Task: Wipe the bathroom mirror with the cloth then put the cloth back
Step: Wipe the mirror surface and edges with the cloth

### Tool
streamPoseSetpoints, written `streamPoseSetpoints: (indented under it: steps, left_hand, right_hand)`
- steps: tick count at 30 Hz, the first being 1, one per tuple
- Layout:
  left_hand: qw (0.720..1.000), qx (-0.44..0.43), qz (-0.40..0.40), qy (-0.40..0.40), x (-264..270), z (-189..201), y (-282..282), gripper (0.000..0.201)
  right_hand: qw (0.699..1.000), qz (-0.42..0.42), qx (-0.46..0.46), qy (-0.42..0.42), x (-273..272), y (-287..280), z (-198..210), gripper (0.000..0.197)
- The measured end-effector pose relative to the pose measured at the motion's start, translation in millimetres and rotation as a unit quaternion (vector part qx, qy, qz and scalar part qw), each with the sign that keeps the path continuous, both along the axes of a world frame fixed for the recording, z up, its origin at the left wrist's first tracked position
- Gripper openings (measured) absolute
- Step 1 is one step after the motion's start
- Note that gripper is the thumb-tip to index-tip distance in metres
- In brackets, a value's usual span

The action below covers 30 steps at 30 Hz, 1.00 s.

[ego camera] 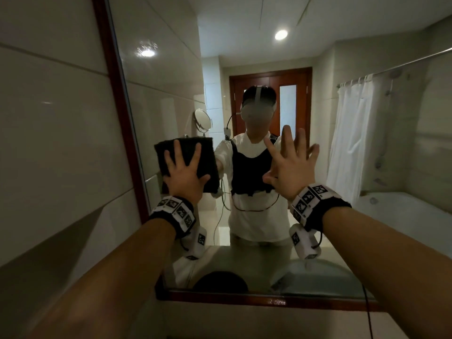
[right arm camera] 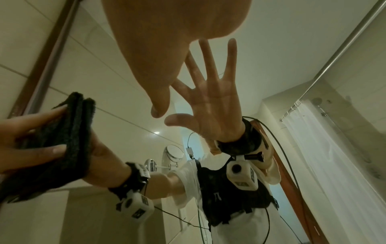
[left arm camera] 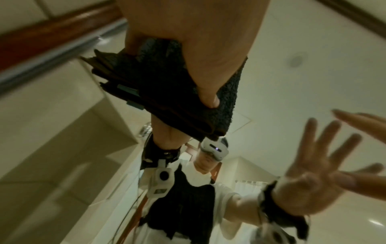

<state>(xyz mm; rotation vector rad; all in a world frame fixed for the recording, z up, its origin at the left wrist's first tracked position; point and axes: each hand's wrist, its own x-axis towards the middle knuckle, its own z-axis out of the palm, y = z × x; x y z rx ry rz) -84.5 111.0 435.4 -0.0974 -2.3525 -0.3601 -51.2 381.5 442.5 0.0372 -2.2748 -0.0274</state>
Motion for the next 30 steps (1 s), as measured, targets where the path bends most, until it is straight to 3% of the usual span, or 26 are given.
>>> streamPoseSetpoints:
  steps: [4,8,20,27,30]
  left_hand:
    - [0.995,-0.095,-0.014,0.029,7,2,52,0.096]
    - [0.990,-0.131,-0.025,0.040,5,-3,59,0.096]
    - [0.998,0.054,0.021,-0.006,-12,1,-65,0.091]
    - [0.996,0.085,0.008,-0.010,-11,4,-56,0.092]
    - [0.998,0.058,0.007,0.007,-11,11,-38,0.092]
  right_hand:
    - [1.000,-0.013,0.003,-0.026,-8,1,-1,0.123]
    - [1.000,-0.008,0.005,-0.023,-8,4,-3,0.122]
    - [1.000,-0.016,0.003,-0.024,-11,4,-4,0.121]
    - [0.999,-0.017,0.005,-0.026,-12,4,-5,0.119]
    - [1.000,-0.014,0.006,-0.023,-12,4,-4,0.119]
